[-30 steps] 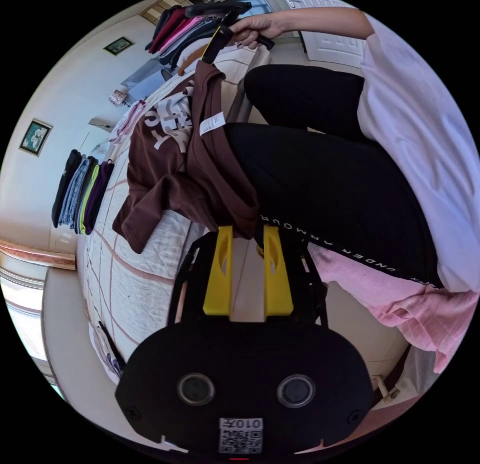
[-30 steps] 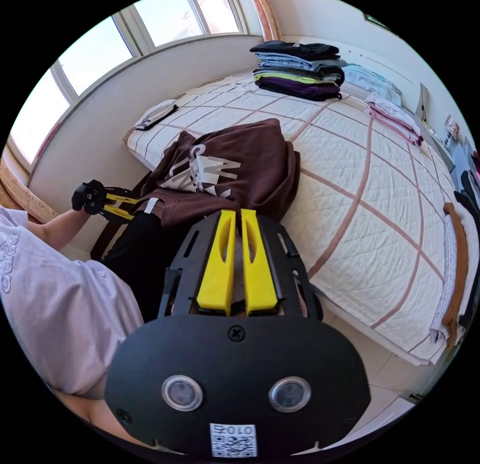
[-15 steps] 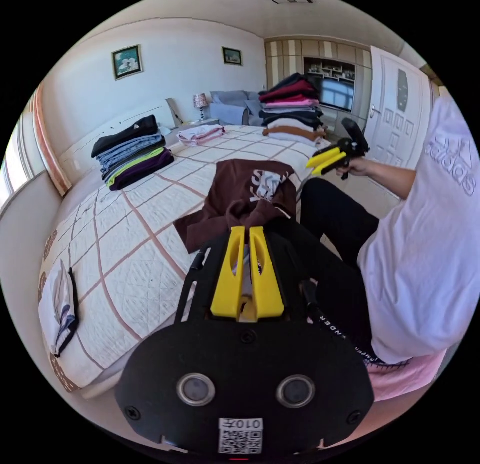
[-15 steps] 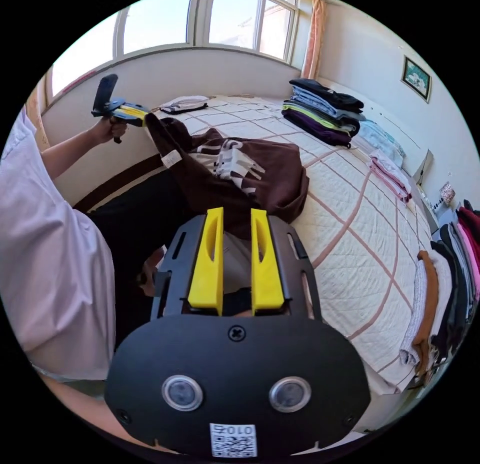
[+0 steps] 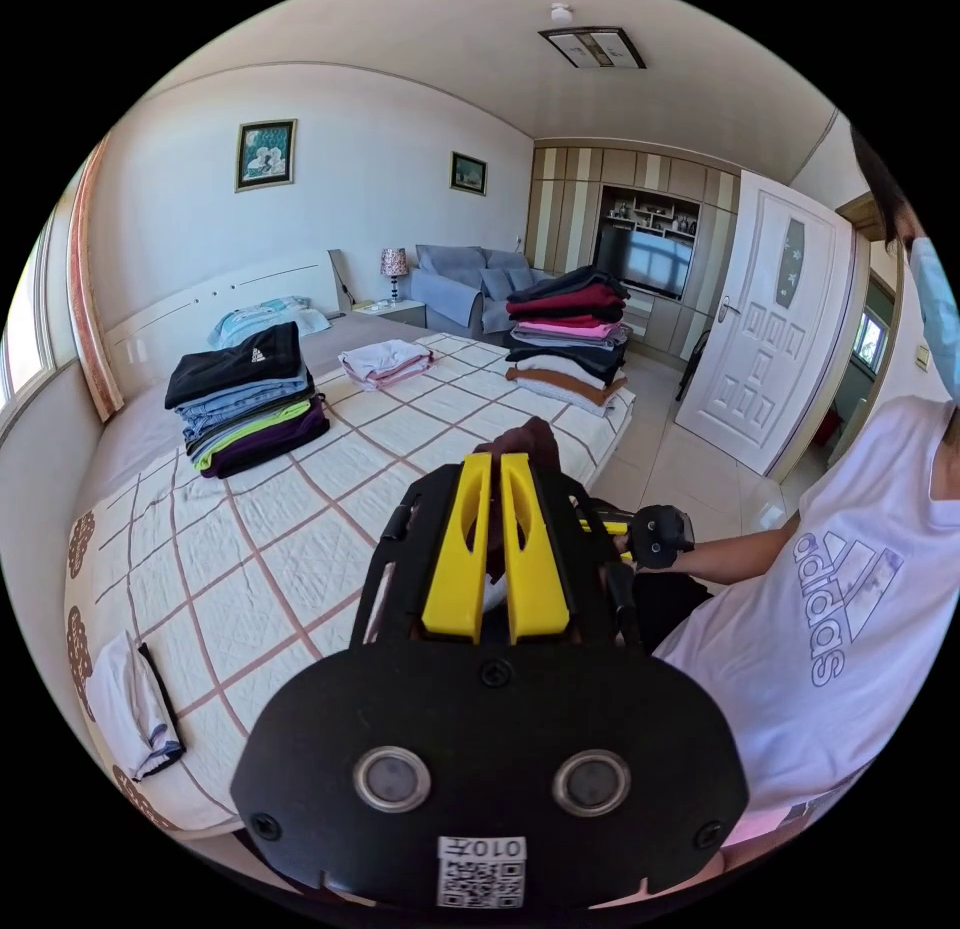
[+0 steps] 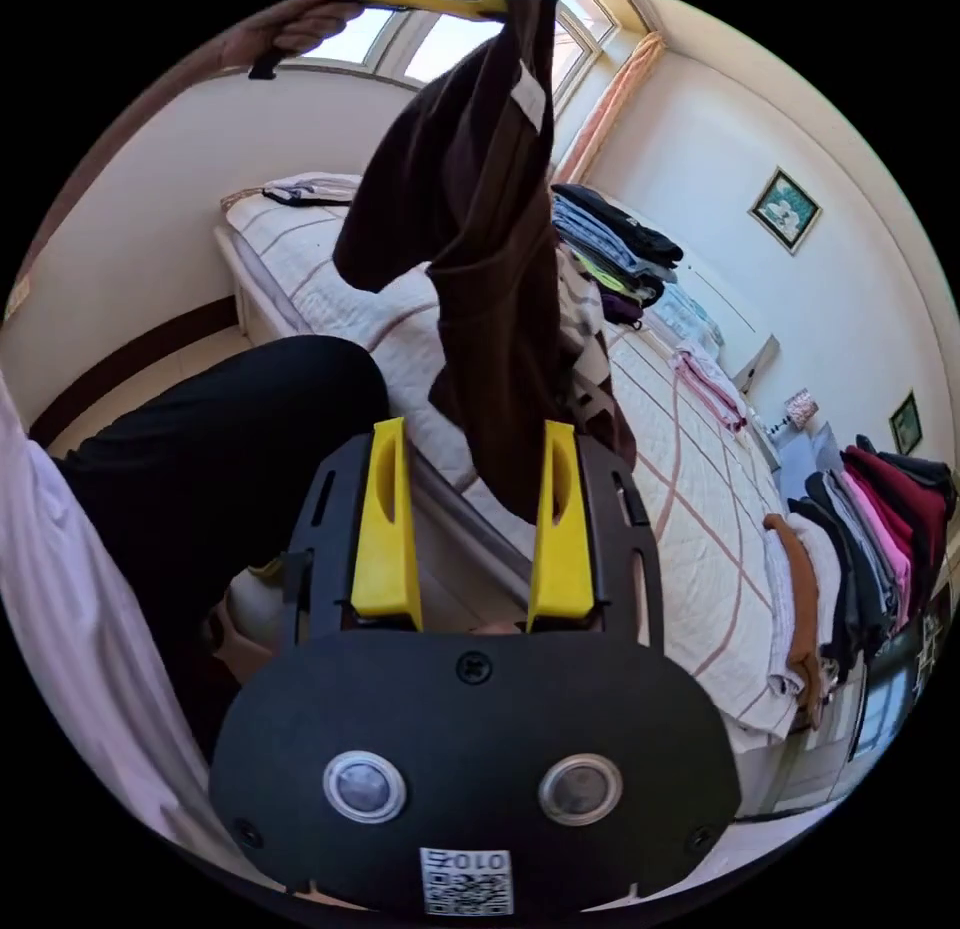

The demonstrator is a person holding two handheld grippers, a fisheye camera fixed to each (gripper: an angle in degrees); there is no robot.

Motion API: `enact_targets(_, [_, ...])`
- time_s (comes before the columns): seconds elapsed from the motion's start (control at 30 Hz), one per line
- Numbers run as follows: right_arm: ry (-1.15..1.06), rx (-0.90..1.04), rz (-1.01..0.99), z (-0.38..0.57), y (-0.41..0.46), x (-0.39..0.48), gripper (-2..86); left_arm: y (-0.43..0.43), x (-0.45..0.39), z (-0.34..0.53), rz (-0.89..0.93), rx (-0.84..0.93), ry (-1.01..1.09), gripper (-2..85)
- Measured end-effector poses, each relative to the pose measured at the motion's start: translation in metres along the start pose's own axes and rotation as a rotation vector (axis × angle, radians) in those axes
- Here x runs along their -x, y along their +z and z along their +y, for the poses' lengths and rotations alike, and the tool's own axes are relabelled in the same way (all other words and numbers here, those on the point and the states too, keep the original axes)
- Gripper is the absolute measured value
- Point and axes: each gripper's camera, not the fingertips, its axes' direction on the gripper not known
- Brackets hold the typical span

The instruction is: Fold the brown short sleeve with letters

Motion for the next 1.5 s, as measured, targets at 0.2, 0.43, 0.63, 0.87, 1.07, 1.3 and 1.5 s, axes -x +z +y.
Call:
enact_targets(0.2, [0.165, -0.077, -0.006, -0.01, -0.031, -0.084, 3.3, 0.018, 0.01, 0.017, -0.147, 0.133, -0.02, -0.2])
enact_targets(0.43, [0.255, -0.08, -0.193, -0.013, -0.087, -0.191, 3.2, 0.088, -0.017, 0.093, 0.021, 0.335, 0.155, 0.0])
enact_targets(0.63, [0.22, 0.228, -0.211, -0.017, -0.029, -0.19, 3.3, 0.161, -0.068, 0.11, 0.014, 0.455, 0.34, 0.9])
enact_targets(0.87, [0.263, 0.219, -0.232, -0.007, -0.019, -0.2, 3.3, 0.119, -0.064, 0.11, -0.017, 0.31, 0.398, 4.1])
enact_targets(1.07, [0.281, 0.206, -0.252, -0.009, -0.01, -0.205, 3.2, 0.115, -0.061, 0.09, -0.05, 0.353, 0.493, 4.7])
enact_targets(1.3, [0.238, 0.241, -0.22, -0.011, -0.009, -0.206, 3.1, 0.132, -0.051, 0.062, -0.005, 0.414, 0.477, 1.7])
enact_targets(1.5, [0.186, 0.264, -0.184, 0.01, -0.006, -0.199, 2.1, 0.08, -0.011, 0.025, 0.067, 0.296, 0.265, -0.1])
